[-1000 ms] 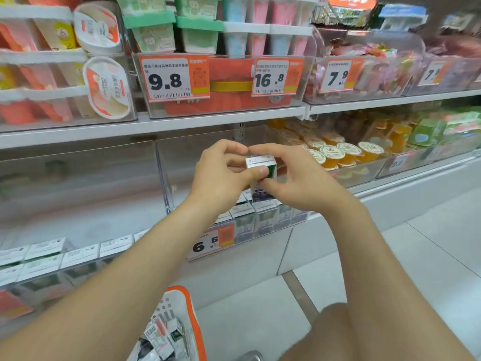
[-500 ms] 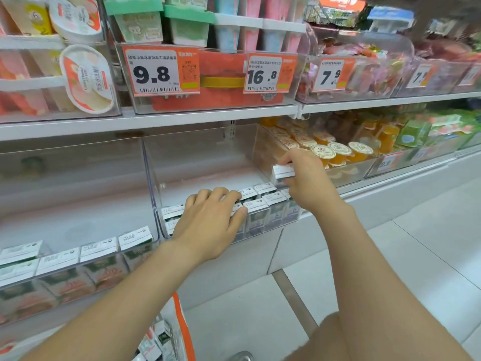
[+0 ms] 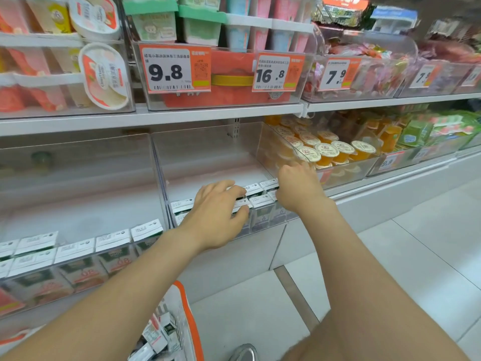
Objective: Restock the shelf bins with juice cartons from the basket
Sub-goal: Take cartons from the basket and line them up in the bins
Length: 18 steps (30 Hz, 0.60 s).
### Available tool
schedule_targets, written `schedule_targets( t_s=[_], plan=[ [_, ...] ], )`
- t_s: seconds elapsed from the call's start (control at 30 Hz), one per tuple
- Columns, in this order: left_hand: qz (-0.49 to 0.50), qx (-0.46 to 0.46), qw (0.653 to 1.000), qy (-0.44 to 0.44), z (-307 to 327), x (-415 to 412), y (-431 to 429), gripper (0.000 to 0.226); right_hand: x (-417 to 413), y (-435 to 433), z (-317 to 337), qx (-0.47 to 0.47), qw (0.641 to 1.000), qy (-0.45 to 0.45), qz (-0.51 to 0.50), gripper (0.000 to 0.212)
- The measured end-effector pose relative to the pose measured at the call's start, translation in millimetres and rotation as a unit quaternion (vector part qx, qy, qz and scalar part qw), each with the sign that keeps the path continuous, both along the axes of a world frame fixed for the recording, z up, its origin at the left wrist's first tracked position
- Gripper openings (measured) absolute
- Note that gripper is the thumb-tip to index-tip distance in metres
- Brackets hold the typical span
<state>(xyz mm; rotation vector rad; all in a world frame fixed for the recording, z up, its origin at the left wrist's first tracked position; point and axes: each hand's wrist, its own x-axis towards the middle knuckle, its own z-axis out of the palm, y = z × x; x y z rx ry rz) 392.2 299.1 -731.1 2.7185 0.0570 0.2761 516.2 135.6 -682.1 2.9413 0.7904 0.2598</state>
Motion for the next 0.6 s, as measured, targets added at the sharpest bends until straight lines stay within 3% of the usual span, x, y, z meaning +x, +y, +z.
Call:
schedule_targets(
  t_s=[0.1, 0.17, 0.23, 0.4, 0.6],
  plan=[
    [-0.023, -0.025, 0.997, -0.075, 8, -24, 3, 0.035, -31, 10, 10, 0.108, 0.993, -0.013, 0.042, 0.027],
    [-0.034, 0.045, 0.988, -0.147, 15, -53, 3, 0.021, -65, 18, 17, 0.197, 0.973, 0.004, 0.123, 0.024],
    [-0.051, 0.146, 0.972, -0.178, 16, -88, 10, 0.015, -104, 24, 21, 0.213, 0.956, 0.054, 0.196, 0.021],
    [-0.054, 0.215, 0.975, 0.002, -12, -176, 47, 0.033, -188, 54, 10, 0.043, 0.924, 0.240, 0.295, 0.021],
    [0.006, 0.169, 0.960, 0.224, -64, -254, 87, 0.026, -249, 106, -70, -0.178, 0.863, 0.313, 0.355, 0.030]
  ],
)
